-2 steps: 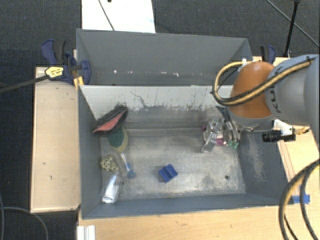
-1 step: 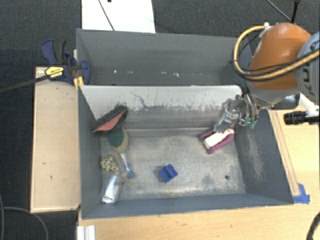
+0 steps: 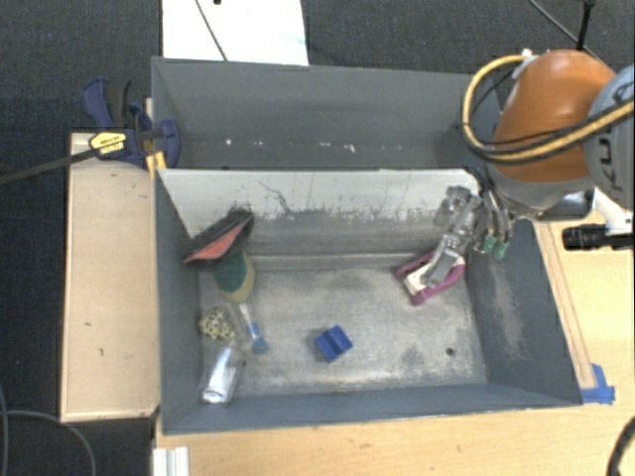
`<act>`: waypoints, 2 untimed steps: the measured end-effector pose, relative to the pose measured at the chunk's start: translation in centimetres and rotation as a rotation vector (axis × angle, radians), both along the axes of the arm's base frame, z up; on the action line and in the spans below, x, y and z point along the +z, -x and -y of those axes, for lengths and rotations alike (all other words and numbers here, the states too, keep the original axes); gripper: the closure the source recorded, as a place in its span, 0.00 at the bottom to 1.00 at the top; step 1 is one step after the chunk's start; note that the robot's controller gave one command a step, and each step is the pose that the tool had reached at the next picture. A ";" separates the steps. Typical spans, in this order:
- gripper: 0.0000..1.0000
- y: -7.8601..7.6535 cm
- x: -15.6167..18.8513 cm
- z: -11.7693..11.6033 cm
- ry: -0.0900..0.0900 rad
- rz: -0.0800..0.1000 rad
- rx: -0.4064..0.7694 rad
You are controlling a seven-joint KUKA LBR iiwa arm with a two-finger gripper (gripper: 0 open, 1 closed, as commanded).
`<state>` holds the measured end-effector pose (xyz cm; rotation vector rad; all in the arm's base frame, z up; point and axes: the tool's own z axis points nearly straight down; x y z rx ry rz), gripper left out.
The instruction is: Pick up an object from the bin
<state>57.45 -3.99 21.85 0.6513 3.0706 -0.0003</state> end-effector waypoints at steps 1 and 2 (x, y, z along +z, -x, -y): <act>0.00 2.2 -9.9 5.8 0.000 -0.007 0.180; 0.00 0.1 -8.3 5.6 0.002 0.003 0.455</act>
Offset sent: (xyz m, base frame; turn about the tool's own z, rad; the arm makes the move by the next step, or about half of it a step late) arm -0.0208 -0.0559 -0.0966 -0.1828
